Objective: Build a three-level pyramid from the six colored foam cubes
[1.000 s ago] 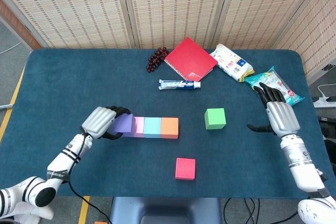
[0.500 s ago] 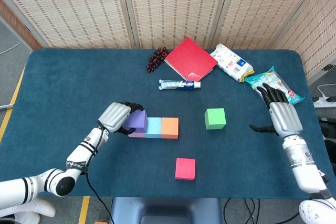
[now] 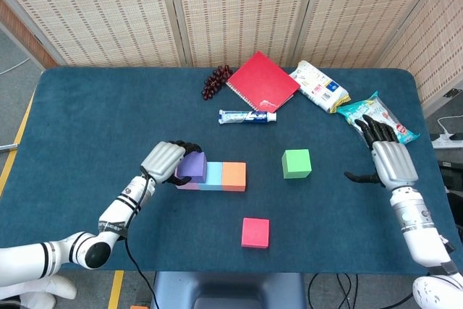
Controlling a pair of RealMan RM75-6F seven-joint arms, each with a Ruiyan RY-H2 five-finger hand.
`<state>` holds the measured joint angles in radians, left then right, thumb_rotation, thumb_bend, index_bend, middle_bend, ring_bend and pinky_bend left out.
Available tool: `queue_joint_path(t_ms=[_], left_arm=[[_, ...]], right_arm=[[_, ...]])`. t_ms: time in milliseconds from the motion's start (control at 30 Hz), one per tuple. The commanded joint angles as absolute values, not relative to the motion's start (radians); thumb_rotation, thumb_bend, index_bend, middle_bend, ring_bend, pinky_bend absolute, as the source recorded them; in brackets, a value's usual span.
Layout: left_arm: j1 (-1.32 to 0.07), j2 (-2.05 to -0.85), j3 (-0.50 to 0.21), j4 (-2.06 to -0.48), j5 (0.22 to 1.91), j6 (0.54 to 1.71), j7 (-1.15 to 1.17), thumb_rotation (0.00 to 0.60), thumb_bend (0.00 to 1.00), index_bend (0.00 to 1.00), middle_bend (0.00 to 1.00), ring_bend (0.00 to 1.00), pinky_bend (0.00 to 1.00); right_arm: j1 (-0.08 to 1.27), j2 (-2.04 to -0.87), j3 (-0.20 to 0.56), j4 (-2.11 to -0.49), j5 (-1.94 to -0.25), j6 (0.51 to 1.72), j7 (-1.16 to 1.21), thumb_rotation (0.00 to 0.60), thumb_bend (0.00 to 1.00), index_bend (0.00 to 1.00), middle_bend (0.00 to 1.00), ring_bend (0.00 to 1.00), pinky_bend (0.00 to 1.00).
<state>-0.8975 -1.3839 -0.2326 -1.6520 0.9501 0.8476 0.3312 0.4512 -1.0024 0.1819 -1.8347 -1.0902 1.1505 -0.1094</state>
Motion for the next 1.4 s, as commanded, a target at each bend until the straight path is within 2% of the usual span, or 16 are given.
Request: queue_joint_path(t_ms=[33,567,1400], left_arm=[[-0.907,-1.391,-0.229,-1.647,0.939,0.850,0.341,0.600,0.30,0.35,0.32,0.27,0.35],[-0.948,-1.411,-0.216,-1.661,0.873,0.875,0.393,0.600,0.30,0.35,0.31,0.25,0.33],[-0.964,-1.411,-0.202,-1.664,0.855,0.896,0.393,0.600,0.30,0.34,0.30,0.24,0.33]], right_arm=[[0.450,-1.003,0.183,-1.833,-1.090,1.149,-0.108,0.600,0.24,0.00,0.04,0.00,0.00],[0.444,-1.004,0.191,-1.825,-1.093,1.137,-0.105,0.600,0.24,0.00,0.04,0.00,0.00],[0.436,-1.002,0.200,-1.822,-1.096,1.132,-0.098,0.600,0.24,0.00,0.04,0.00,0.00]])
